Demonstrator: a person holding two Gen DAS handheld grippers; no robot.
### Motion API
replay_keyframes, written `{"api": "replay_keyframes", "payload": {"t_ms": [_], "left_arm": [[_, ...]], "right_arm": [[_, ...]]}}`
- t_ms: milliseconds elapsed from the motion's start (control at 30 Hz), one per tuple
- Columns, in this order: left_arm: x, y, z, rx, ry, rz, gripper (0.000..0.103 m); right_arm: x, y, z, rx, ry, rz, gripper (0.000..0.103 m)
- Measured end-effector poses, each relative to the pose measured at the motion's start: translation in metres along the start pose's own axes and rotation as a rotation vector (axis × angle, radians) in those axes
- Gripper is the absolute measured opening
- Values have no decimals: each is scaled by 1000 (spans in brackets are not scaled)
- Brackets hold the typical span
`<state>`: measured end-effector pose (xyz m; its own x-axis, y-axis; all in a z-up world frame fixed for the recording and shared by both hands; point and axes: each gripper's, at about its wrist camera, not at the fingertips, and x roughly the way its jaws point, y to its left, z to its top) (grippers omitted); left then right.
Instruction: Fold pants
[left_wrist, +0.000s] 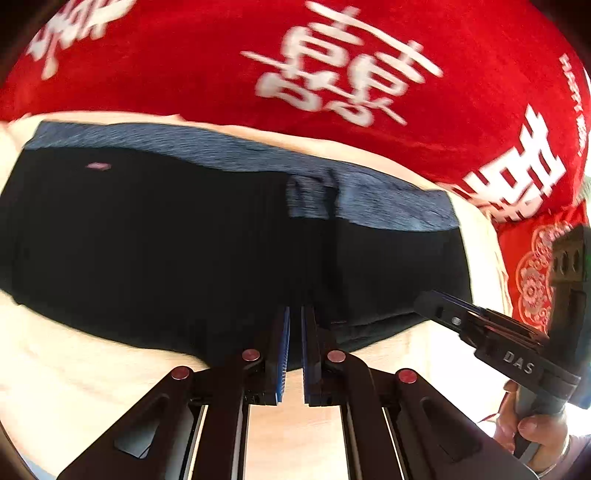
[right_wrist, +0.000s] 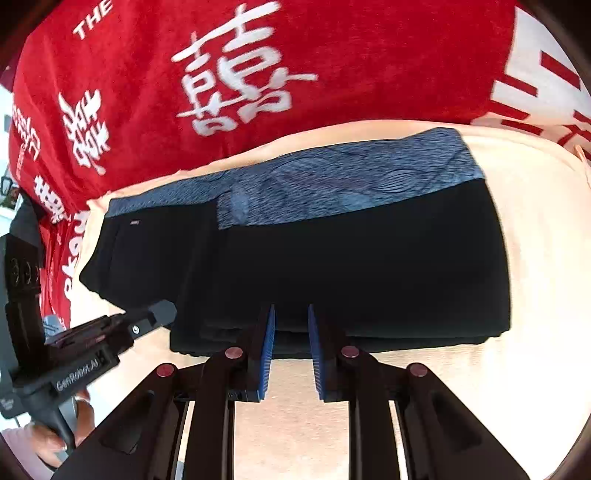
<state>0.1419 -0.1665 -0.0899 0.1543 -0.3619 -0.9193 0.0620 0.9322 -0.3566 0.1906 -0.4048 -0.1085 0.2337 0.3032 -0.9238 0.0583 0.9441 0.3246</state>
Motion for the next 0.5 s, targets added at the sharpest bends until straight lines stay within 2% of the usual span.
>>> {"api": "replay_keyframes", "payload": {"t_ms": [200,333,400,500], "left_arm": [[-15,45,4,-78,-57,67,5],[-28,71,7,-118,-99,48,5],[-36,79,8,-128,-124,-3,5],[-50,85,7,-117,-170,-124,5]], "right_arm": [[7,24,-5,-37,16,0,21],[12,39,-7,-57,25,3,21],[13,48,-8,-72,27,2,21],[14,60,-9,-87,27,7,21]]}}
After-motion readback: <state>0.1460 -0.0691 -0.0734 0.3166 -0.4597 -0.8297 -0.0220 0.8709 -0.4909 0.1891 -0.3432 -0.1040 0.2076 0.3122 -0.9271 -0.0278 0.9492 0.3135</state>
